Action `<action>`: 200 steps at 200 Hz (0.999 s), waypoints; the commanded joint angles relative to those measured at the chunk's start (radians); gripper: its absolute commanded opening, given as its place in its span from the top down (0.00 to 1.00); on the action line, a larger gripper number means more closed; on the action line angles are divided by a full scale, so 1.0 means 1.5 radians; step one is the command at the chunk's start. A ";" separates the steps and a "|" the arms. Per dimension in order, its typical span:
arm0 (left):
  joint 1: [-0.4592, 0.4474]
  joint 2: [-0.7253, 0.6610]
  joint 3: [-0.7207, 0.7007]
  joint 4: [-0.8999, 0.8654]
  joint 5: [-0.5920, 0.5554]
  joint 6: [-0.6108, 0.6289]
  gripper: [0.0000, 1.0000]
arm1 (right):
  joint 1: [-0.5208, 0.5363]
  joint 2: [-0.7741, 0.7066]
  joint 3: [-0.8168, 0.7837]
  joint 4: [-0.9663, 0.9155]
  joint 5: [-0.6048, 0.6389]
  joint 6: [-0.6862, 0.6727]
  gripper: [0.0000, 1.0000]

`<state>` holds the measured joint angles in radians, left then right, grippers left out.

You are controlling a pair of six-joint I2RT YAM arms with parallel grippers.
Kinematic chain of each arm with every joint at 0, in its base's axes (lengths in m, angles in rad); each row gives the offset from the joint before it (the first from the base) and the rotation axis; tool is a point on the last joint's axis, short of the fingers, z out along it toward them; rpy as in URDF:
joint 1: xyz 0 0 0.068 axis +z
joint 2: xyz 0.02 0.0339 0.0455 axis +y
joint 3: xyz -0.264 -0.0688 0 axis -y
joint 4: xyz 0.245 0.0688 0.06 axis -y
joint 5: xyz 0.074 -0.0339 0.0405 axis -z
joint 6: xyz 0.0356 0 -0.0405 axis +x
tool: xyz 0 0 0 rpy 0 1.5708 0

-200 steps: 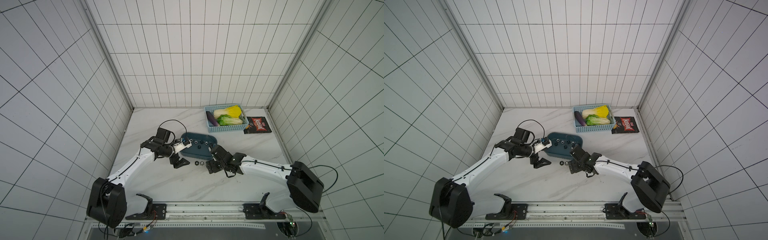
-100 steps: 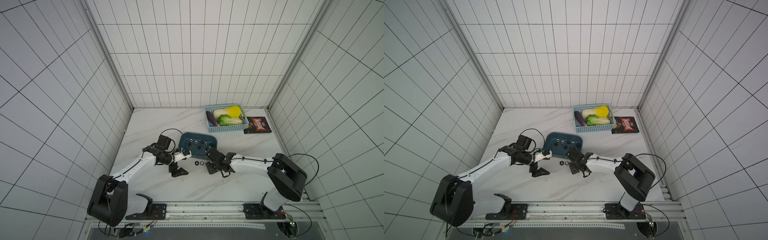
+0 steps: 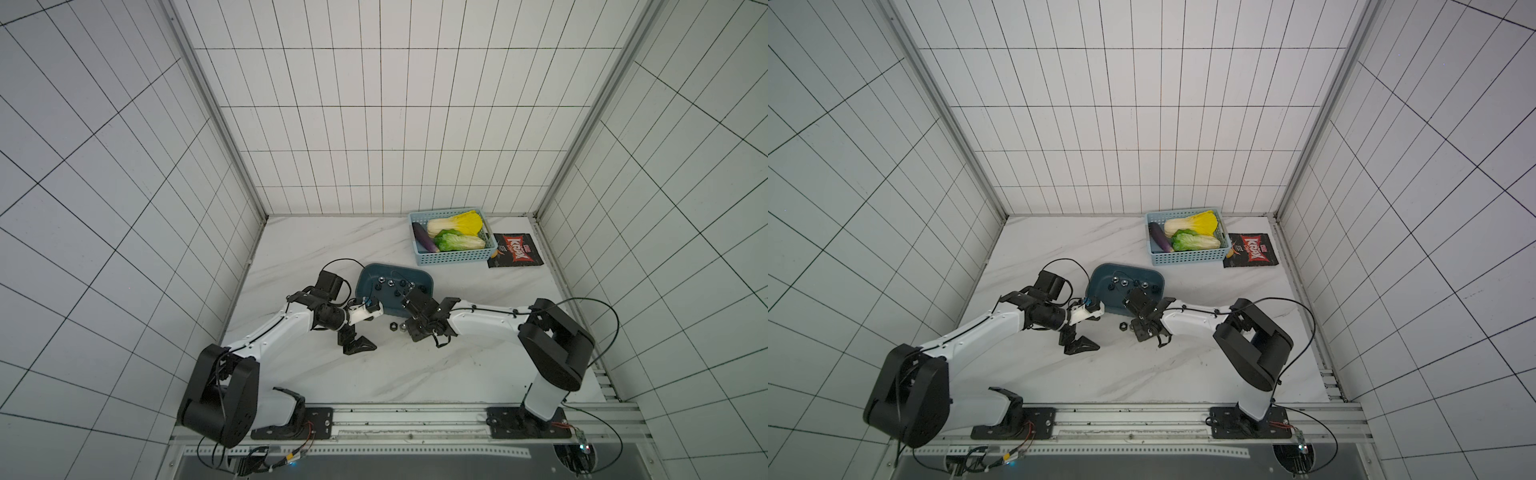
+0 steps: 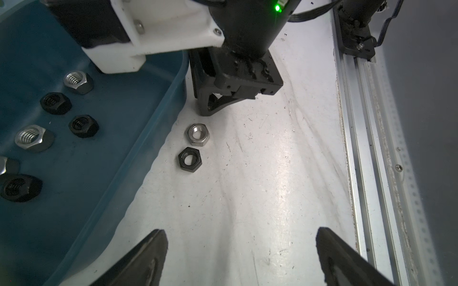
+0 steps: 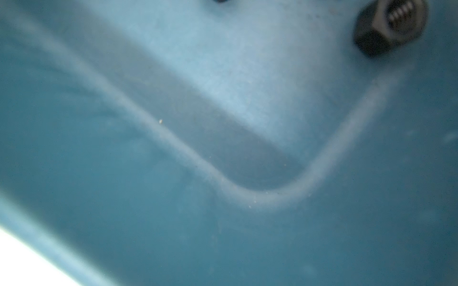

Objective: Put the nuts on the desktop into the storage box
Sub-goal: Pick up the nut from the center of the board.

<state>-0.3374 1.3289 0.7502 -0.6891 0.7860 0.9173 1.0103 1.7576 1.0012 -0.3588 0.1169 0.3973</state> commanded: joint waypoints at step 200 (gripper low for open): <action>0.004 -0.049 0.138 -0.135 -0.005 0.028 0.03 | 0.004 -0.103 0.202 -0.287 -0.081 -0.001 0.80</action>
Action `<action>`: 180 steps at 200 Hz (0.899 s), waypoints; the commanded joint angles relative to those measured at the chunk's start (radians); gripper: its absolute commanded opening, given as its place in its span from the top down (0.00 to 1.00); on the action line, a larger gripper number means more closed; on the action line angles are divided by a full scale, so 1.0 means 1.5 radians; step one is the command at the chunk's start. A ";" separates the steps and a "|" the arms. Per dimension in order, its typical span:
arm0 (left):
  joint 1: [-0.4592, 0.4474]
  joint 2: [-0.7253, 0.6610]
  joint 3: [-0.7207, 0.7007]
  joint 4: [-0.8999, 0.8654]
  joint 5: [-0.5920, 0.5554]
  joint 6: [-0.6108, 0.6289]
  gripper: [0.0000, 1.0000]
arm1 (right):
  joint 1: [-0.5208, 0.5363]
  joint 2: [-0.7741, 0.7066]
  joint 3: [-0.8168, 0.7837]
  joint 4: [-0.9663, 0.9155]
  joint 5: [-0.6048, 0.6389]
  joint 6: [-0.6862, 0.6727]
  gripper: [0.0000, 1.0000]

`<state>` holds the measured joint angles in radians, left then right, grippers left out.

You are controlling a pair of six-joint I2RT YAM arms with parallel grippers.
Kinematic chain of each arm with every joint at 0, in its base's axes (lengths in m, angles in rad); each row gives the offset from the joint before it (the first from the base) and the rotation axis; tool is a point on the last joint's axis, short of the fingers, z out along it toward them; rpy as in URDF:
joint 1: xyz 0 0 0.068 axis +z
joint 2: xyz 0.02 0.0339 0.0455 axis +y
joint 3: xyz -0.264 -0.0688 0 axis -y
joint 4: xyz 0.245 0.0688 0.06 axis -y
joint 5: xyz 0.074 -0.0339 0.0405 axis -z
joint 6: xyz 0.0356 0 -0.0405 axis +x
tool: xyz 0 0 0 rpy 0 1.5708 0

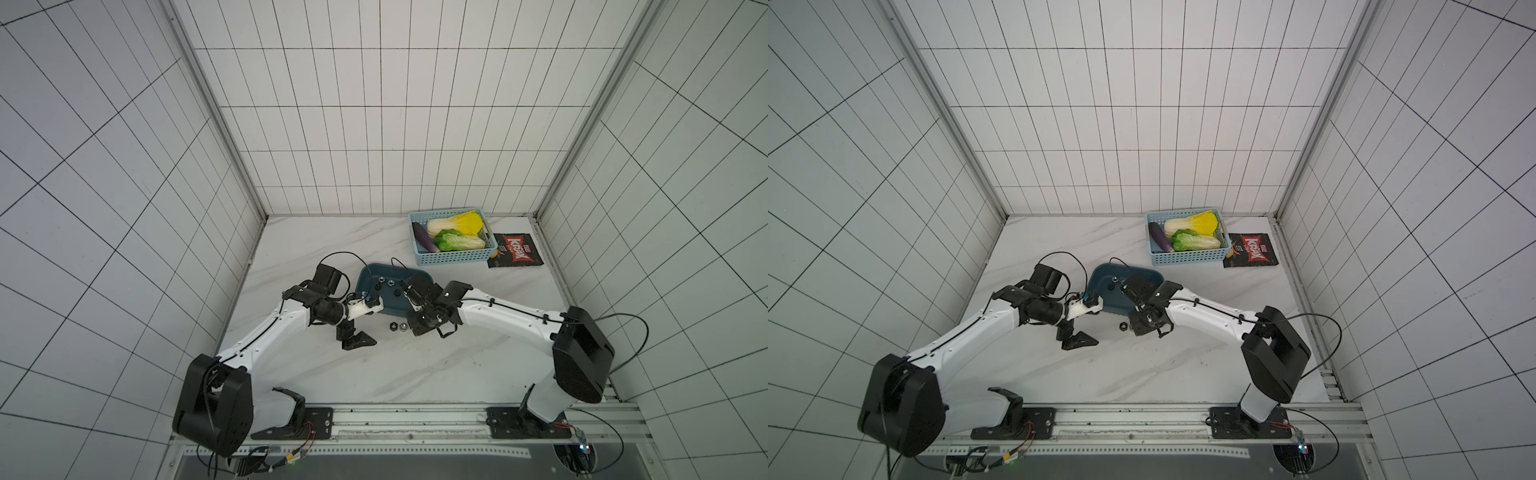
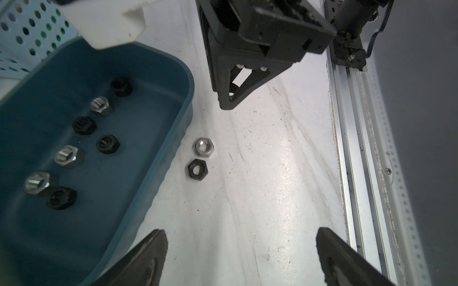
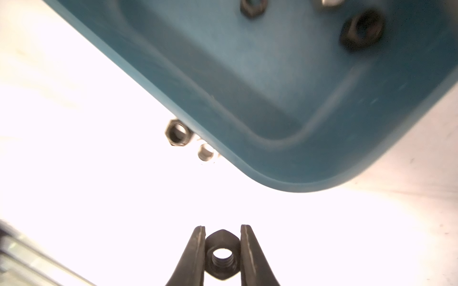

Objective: Put the nuts on the desktop into the storage box
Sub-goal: Pick up the nut from the center of the board, then place the nut in the storage box.

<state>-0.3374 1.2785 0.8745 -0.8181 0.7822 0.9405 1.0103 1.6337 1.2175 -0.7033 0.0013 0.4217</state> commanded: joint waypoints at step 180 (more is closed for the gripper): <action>0.083 0.077 0.132 0.092 0.034 -0.071 0.02 | -0.096 0.193 0.316 -0.051 -0.014 -0.099 0.82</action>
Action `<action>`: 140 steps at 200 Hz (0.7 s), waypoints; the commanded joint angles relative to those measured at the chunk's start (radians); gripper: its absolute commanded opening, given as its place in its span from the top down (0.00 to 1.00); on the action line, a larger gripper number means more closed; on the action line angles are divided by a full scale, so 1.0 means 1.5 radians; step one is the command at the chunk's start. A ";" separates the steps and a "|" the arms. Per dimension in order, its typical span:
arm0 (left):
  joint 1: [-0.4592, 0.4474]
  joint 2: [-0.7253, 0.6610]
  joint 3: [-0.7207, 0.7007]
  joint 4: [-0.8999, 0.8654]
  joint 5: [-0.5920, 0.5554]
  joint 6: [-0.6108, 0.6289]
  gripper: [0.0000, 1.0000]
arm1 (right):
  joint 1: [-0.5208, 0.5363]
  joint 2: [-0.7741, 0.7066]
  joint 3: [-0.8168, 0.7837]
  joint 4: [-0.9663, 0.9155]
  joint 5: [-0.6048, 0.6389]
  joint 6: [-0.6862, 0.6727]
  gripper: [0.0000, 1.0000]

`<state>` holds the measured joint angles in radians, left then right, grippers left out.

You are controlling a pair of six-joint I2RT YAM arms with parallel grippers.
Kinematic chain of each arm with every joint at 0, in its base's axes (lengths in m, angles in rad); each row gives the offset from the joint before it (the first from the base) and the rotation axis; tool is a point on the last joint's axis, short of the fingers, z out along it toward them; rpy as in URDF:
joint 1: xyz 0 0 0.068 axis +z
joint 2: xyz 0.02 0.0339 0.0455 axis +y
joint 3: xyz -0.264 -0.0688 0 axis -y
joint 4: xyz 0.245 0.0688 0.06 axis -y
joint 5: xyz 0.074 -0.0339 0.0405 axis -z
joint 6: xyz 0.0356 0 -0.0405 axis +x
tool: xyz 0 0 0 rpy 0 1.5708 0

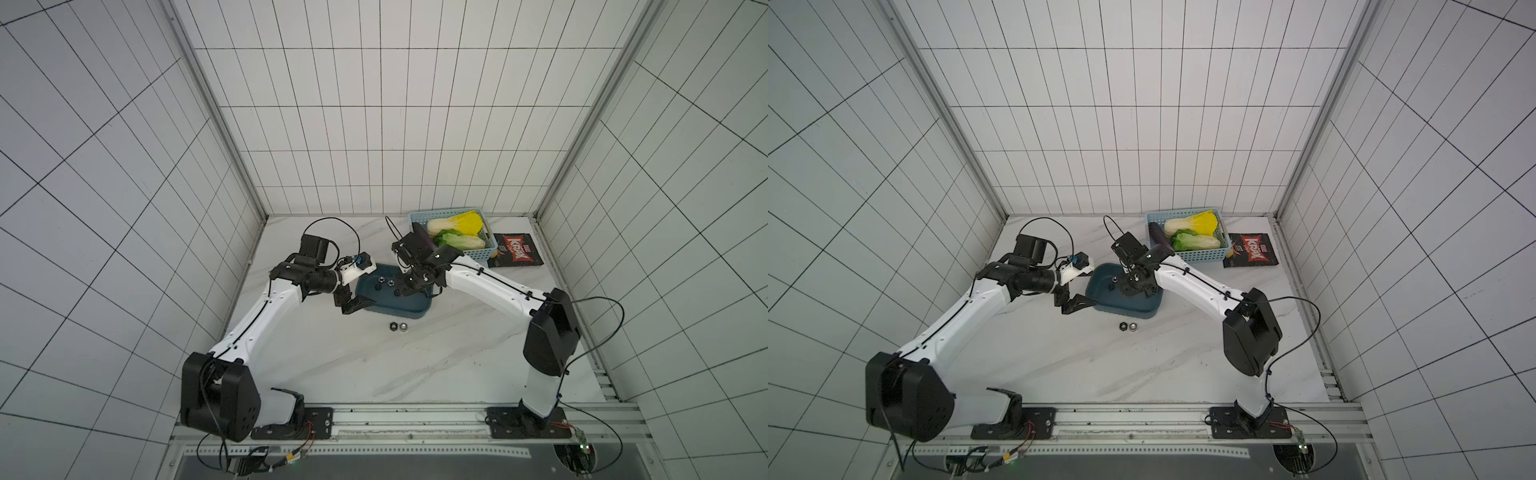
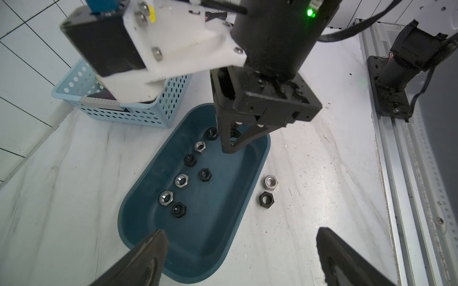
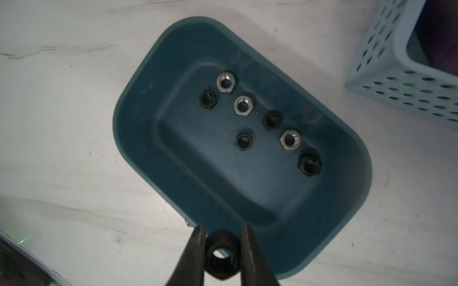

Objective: Put the nuts on the desktop into the storage box
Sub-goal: Place the nut in the storage box.

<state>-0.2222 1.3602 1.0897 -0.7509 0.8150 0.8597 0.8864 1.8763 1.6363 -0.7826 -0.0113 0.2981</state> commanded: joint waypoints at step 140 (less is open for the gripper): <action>0.027 0.157 -0.012 0.071 -0.021 -0.024 0.03 | -0.040 0.200 0.113 0.048 -0.013 -0.040 0.82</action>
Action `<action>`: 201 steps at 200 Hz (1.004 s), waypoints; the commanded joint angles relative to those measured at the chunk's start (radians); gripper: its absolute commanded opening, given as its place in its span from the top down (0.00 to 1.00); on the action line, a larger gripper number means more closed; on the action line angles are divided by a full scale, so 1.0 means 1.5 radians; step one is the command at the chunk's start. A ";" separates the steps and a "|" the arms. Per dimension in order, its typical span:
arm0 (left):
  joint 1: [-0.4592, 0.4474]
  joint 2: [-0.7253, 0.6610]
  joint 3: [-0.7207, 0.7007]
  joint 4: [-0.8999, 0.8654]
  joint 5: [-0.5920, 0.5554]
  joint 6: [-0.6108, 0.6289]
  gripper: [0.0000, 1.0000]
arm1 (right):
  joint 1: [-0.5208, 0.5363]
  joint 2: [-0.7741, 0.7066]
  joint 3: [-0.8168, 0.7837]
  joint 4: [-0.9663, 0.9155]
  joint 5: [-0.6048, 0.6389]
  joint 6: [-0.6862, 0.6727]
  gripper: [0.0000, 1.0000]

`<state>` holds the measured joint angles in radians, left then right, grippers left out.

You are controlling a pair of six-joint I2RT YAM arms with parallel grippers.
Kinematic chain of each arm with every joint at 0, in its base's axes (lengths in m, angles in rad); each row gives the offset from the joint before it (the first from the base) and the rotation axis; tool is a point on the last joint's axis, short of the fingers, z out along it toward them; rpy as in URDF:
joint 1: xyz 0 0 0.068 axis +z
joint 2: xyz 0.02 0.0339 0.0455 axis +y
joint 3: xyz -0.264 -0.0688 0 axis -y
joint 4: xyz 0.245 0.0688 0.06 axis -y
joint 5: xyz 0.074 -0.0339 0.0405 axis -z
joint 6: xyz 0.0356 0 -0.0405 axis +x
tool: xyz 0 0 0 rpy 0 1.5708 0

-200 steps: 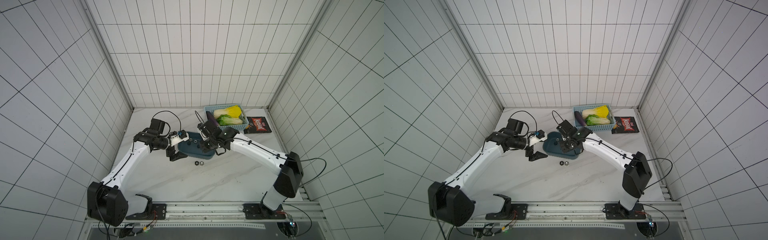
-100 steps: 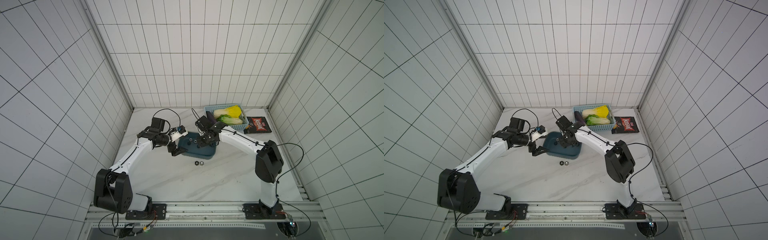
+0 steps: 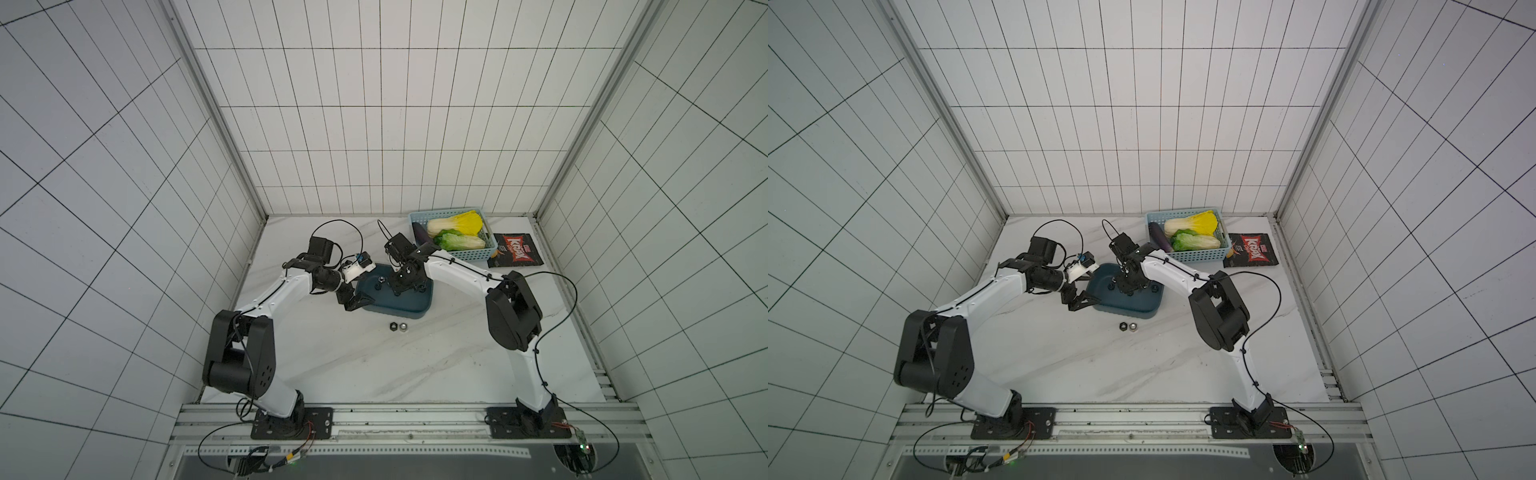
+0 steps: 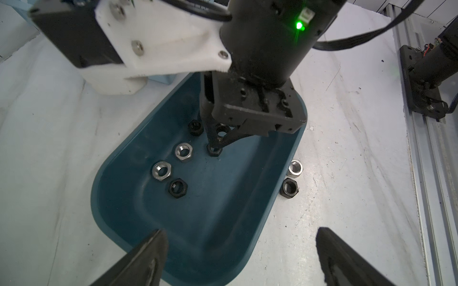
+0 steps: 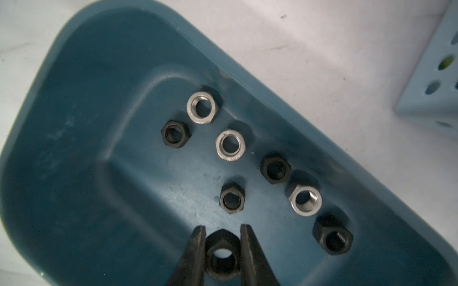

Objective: Put the nuts on the desktop into the storage box
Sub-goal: Place the nut in the storage box.

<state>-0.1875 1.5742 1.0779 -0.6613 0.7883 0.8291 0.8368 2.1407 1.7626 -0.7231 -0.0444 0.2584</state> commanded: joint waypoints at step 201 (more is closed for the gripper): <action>0.007 0.029 -0.006 0.012 -0.014 -0.010 0.03 | -0.017 0.101 0.021 0.030 0.063 -0.030 0.72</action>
<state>-0.1837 1.6154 1.0779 -0.6609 0.7696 0.8185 0.8219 2.2353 1.7779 -0.6521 0.0097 0.2256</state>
